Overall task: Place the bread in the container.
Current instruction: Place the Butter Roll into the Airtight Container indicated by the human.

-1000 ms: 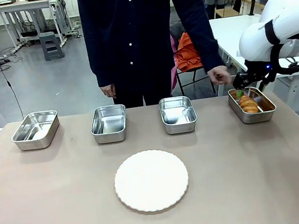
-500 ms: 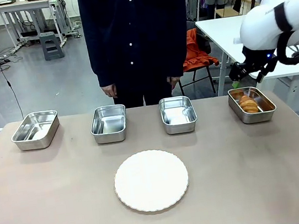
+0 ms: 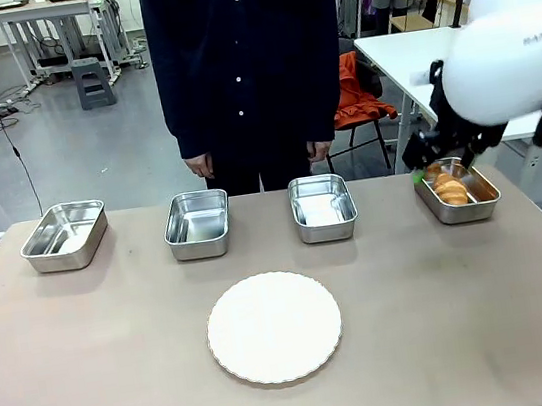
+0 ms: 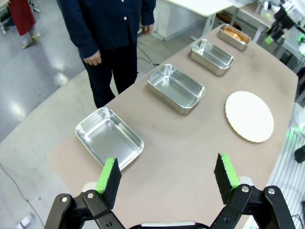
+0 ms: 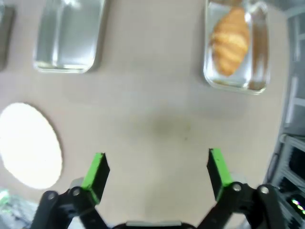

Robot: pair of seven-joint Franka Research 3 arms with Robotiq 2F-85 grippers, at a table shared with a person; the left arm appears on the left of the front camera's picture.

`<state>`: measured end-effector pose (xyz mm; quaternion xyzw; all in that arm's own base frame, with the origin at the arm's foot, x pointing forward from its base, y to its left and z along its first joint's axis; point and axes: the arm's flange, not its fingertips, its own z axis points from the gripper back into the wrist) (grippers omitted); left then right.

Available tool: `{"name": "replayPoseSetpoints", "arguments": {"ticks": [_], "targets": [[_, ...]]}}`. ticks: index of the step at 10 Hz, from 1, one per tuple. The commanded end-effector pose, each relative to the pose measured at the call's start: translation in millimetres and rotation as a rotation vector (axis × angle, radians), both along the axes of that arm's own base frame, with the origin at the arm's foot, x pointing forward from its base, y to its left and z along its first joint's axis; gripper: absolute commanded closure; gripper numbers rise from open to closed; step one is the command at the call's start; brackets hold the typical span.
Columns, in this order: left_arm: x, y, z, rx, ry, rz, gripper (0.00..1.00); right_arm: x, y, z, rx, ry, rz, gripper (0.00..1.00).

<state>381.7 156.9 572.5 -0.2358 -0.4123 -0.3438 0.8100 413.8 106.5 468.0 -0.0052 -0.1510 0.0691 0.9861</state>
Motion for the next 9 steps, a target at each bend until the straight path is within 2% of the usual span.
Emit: {"name": "replayPoseSetpoints", "arguments": {"ticks": [1, 2, 3, 4, 5, 9], "targets": [[-1, -1, 1, -0.005, -0.006, -0.002, 0.00, -37, 4, -12, 0.005, -0.020, -0.026, 0.00], [-1, -1, 1, -0.005, -0.006, -0.002, 0.00, -45, 6, -19, -0.004, -0.008, -0.004, 0.00], [-1, -1, 1, -0.005, -0.006, -0.002, 0.00, -46, 4, -23, -0.002, -0.034, -0.026, 0.00], [-1, -1, 1, -0.005, -0.006, -0.002, 0.00, -42, 2, -26, -0.033, -0.021, -0.022, 0.00], [-1, -1, 1, -0.005, -0.006, -0.002, 0.00, -45, 3, -20, -0.021, 0.003, 0.008, 0.00], [-1, -1, 1, -0.005, -0.006, -0.002, 0.00, -45, 3, -20, -0.021, 0.003, 0.008, 0.00]]}}
